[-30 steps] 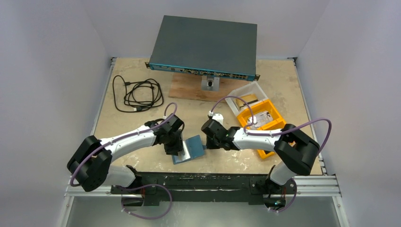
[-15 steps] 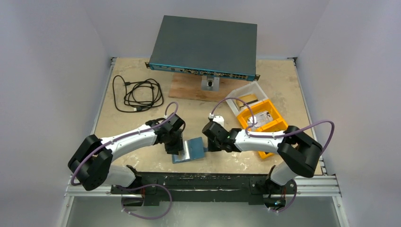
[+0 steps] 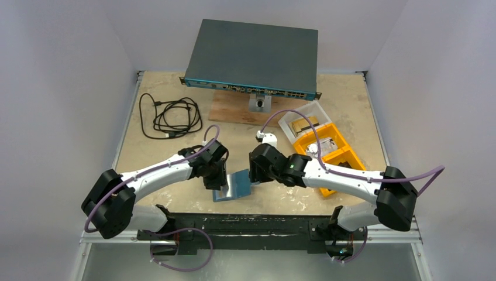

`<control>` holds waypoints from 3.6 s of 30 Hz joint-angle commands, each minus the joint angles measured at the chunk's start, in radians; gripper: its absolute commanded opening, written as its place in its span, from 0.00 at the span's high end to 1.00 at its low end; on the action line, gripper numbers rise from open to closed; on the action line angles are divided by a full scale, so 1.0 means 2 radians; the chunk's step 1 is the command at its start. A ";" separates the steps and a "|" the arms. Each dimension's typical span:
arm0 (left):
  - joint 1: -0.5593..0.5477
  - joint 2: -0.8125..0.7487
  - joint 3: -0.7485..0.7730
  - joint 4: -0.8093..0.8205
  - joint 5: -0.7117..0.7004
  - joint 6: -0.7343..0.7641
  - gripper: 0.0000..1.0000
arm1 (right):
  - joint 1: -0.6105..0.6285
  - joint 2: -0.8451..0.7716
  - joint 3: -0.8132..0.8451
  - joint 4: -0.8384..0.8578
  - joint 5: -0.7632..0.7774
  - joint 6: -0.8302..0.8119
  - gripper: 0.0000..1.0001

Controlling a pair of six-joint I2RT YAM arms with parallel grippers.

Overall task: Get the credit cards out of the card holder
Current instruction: Remove the credit card from the card holder.

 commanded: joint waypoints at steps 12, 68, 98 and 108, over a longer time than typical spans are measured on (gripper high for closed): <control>-0.001 0.030 0.023 0.053 0.032 0.010 0.66 | 0.007 0.006 0.000 -0.004 0.011 0.009 0.63; 0.067 -0.062 -0.009 -0.001 0.003 0.034 0.81 | 0.029 0.100 0.032 0.064 -0.030 -0.011 0.92; 0.035 0.048 0.032 0.060 0.046 0.048 0.97 | 0.029 0.147 -0.028 0.098 -0.054 0.011 1.00; 0.001 0.108 0.082 0.088 0.074 0.032 0.97 | 0.029 0.114 -0.025 0.089 -0.046 0.012 1.00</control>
